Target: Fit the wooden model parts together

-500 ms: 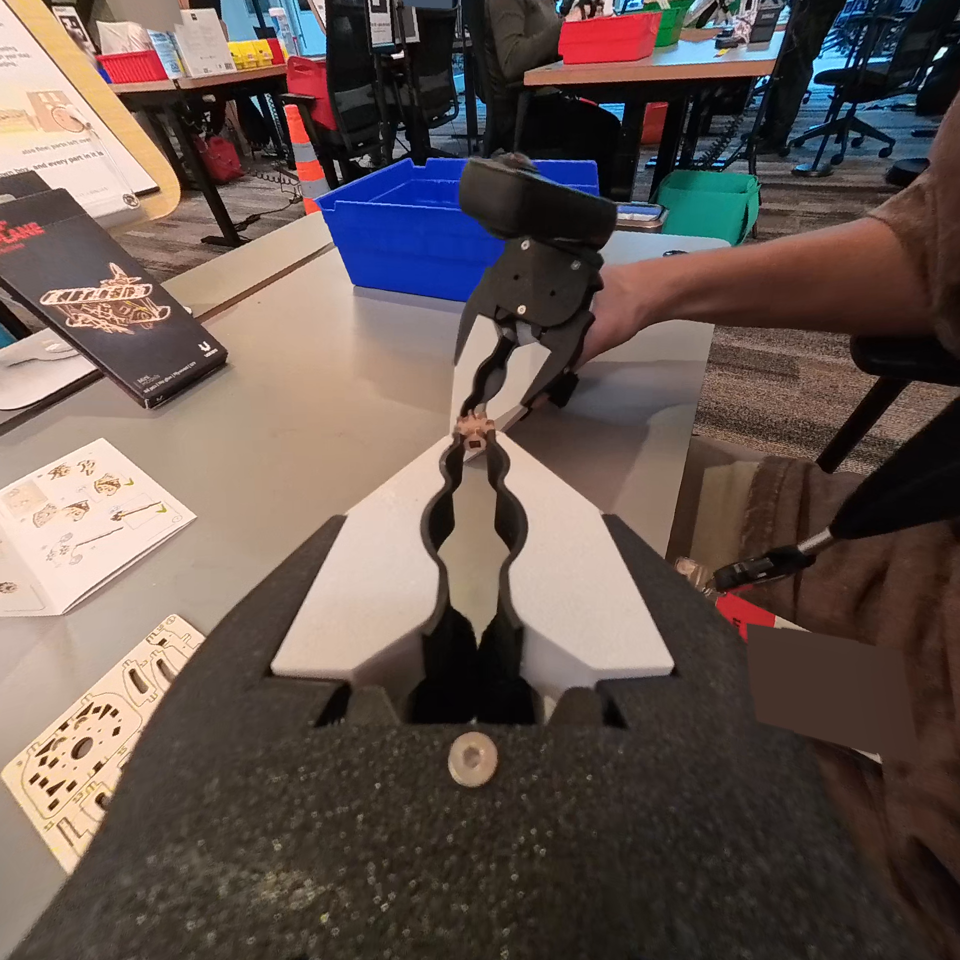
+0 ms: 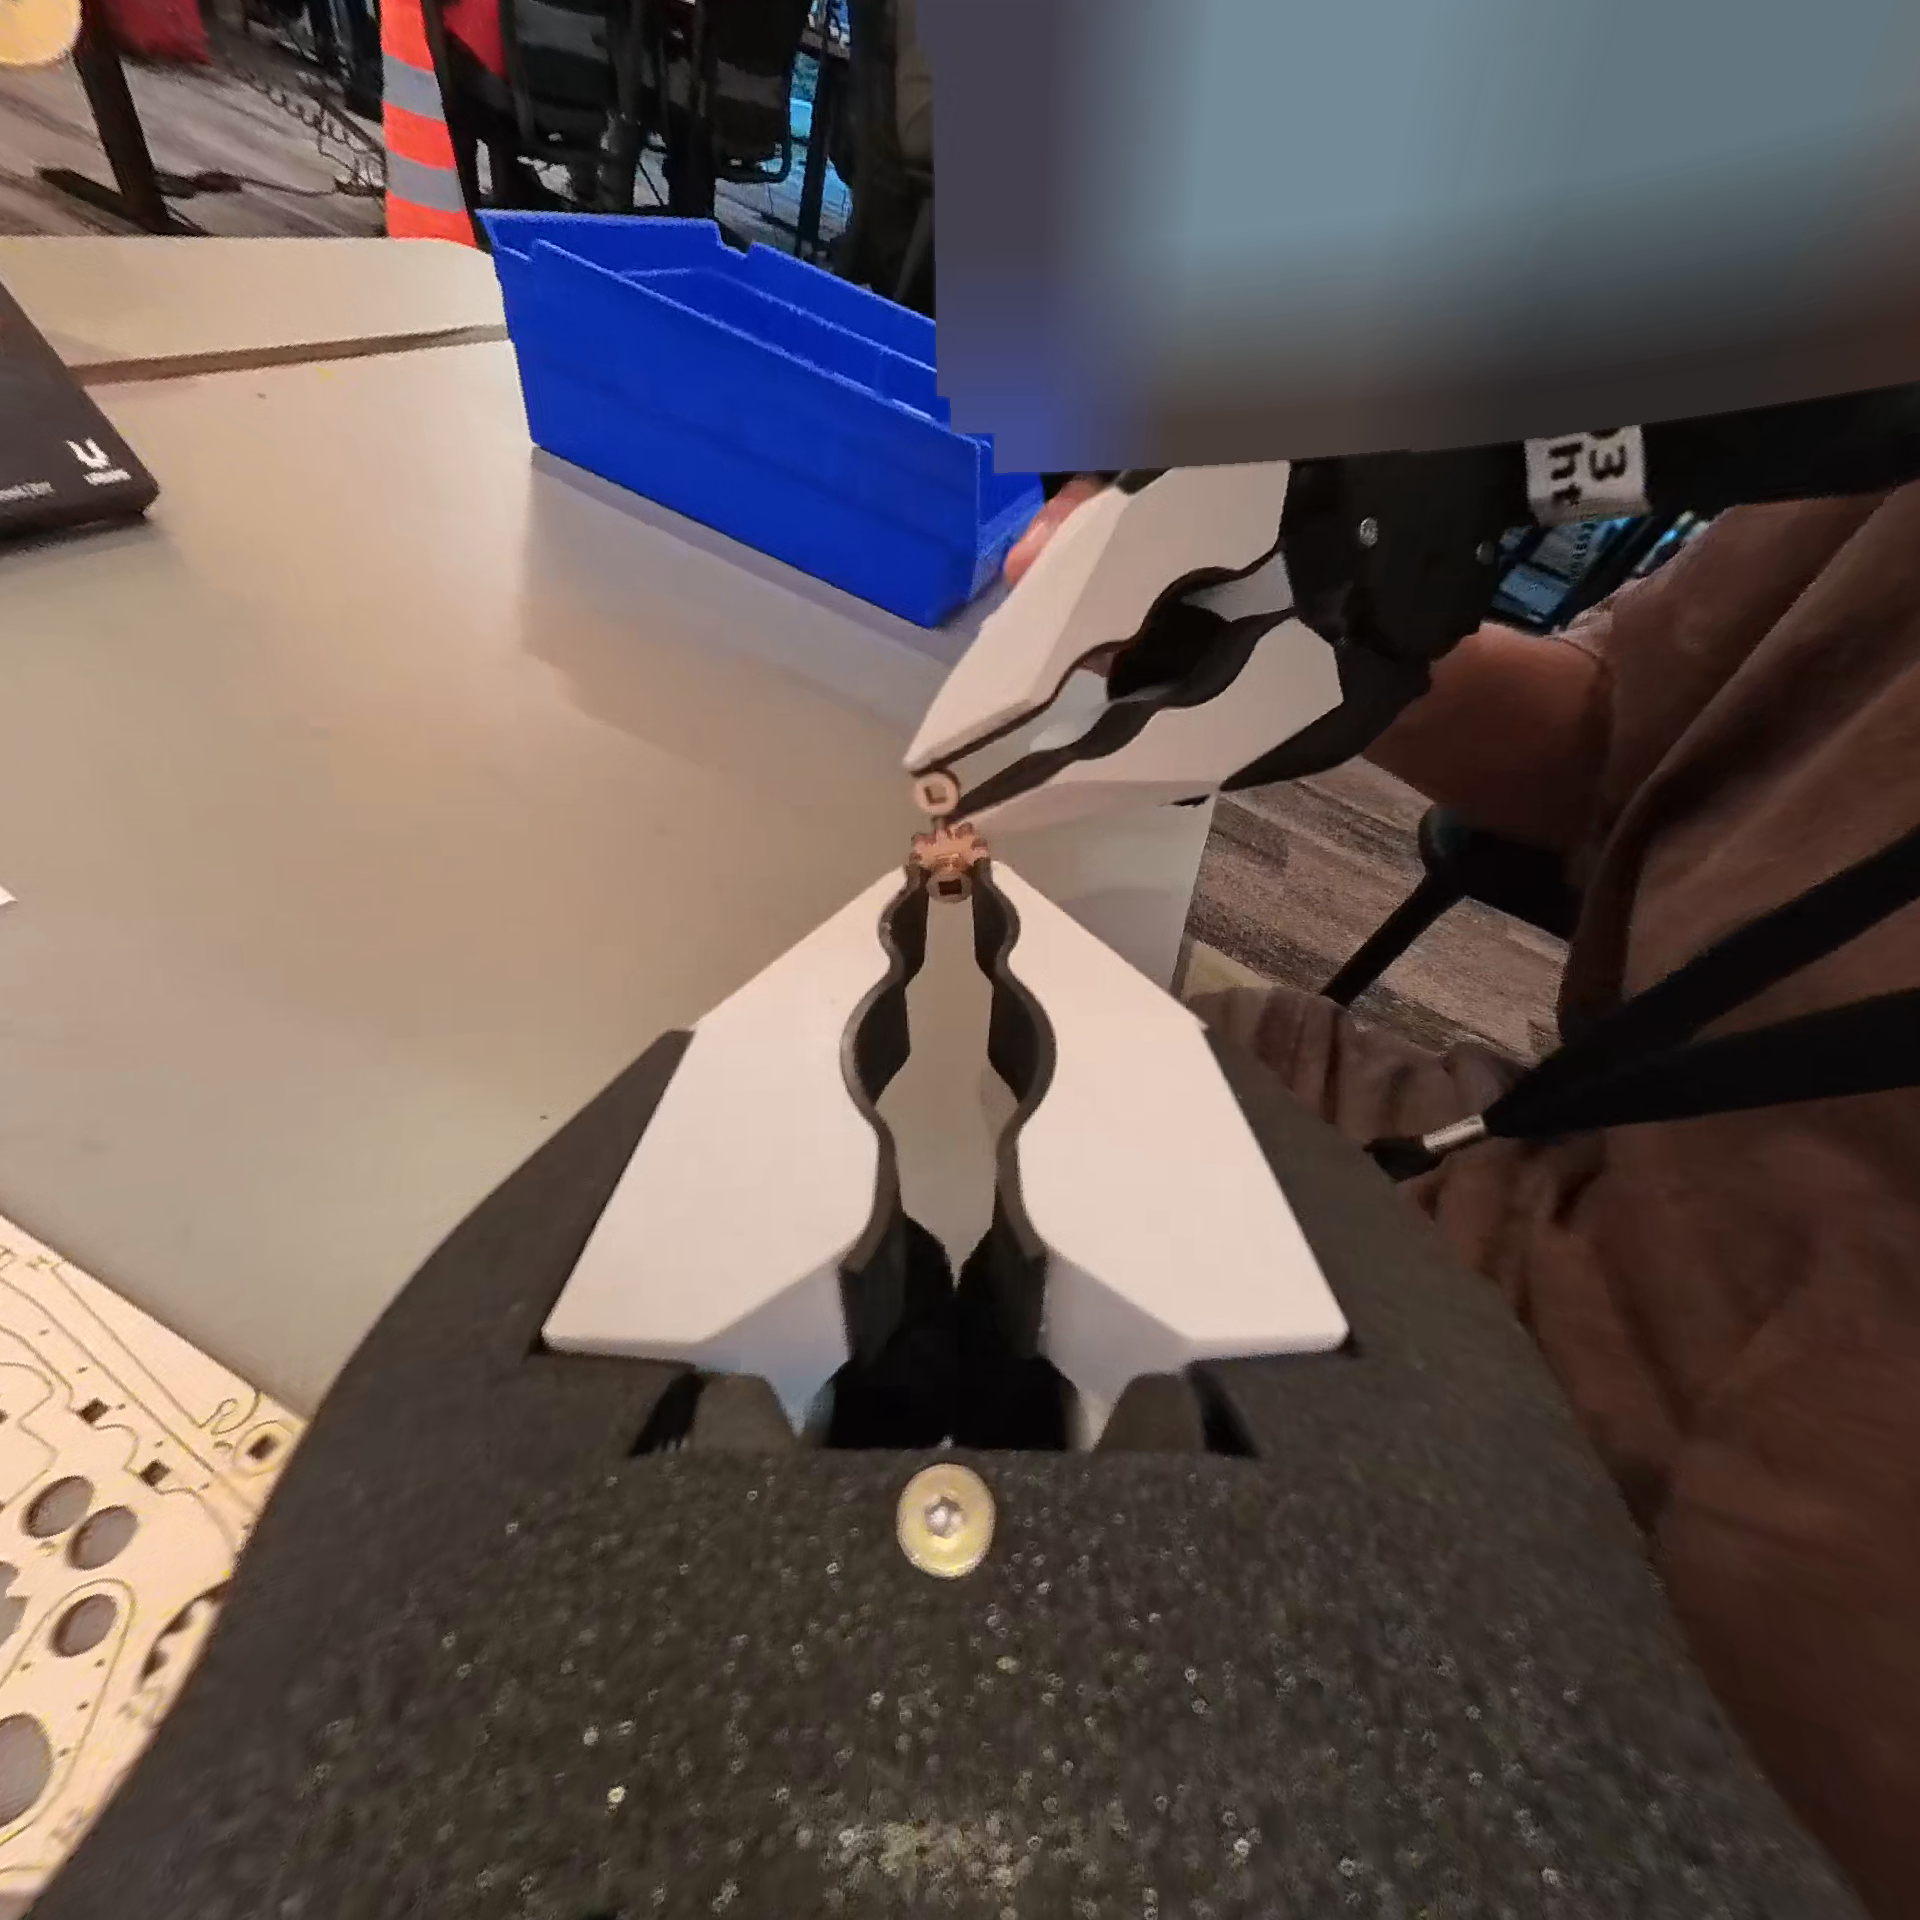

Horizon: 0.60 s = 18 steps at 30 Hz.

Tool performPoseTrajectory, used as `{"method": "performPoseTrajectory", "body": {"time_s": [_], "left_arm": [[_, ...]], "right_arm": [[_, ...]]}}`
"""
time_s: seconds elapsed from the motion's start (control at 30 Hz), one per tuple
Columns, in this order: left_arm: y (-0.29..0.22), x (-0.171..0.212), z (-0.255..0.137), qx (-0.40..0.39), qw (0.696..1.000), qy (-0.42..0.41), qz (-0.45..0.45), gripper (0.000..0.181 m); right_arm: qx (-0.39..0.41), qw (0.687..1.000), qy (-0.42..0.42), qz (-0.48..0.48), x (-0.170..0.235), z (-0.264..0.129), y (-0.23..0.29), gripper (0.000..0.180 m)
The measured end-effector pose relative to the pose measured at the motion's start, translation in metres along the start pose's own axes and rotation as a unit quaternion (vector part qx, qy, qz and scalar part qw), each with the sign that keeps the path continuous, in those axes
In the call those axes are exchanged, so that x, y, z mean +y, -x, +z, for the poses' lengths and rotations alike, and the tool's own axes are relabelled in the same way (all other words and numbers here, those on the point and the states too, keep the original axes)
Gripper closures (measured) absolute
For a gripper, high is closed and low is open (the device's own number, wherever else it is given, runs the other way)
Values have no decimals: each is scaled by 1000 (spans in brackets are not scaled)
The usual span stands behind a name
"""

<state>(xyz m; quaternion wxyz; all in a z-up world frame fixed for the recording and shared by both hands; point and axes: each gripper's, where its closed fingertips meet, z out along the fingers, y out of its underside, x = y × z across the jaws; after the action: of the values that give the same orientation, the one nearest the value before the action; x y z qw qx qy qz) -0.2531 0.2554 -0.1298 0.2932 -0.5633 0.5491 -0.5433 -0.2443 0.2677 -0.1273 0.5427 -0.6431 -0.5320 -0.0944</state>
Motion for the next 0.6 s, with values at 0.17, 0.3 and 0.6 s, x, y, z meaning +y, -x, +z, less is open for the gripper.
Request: {"method": "performPoseTrajectory", "body": {"time_s": [0.17, 0.3, 0.6], "left_arm": [[-6, 0, 2, 24, 999, 2, -28, 174], [-8, 3, 3, 32, 999, 9, -38, 174], [-7, 12, 3, 40, 997, 30, -56, 175]], "right_arm": [[-11, 999, -25, -24, -3, -4, 7, 172], [-21, 998, -36, -38, -5, -5, 11, 171], [-42, 997, -18, -57, -1, -1, 21, 172]]}}
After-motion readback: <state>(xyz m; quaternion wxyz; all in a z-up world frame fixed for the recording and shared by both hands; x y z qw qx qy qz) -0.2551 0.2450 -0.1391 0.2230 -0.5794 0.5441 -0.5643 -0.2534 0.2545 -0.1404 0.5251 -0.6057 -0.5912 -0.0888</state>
